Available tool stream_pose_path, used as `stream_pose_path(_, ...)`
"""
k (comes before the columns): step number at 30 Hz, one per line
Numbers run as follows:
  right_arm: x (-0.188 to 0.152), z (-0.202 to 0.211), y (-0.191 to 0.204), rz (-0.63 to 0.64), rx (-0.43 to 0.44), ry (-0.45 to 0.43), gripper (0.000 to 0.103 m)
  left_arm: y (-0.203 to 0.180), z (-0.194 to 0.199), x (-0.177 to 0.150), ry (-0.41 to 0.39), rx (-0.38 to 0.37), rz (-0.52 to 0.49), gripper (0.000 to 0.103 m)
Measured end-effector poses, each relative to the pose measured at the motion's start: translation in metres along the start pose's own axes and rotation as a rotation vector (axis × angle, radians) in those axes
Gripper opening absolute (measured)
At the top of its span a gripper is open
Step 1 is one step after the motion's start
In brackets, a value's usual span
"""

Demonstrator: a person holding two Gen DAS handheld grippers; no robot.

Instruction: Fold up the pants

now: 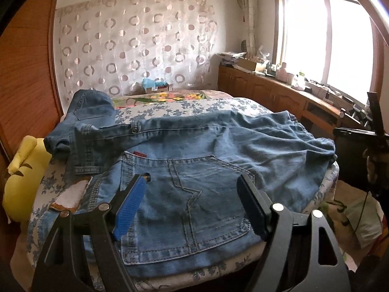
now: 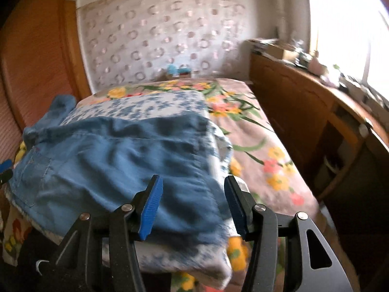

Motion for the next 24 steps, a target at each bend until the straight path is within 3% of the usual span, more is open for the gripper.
stream_pose_path(7,-0.019,-0.002,-0.011,-0.061,0.012,0.033,0.054,-0.016,-0.008,-0.004,0.03,-0.03,-0.009,0.078)
stream_pose_path(24,-0.015,-0.023,-0.025,-0.137,0.036,0.114,0.054,-0.033,-0.015,-0.014,0.083,-0.06,-0.003,0.078)
Point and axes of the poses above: each gripper's, at about its wrist camera, not at the fingertips, and z roughly against the way its jaws point, y to its left, x to its top, the point moved 8 cm from there along -z, roughly the way its jaws point, and after that the axes turned 7 degrees about -y, right-handed, at the moved point
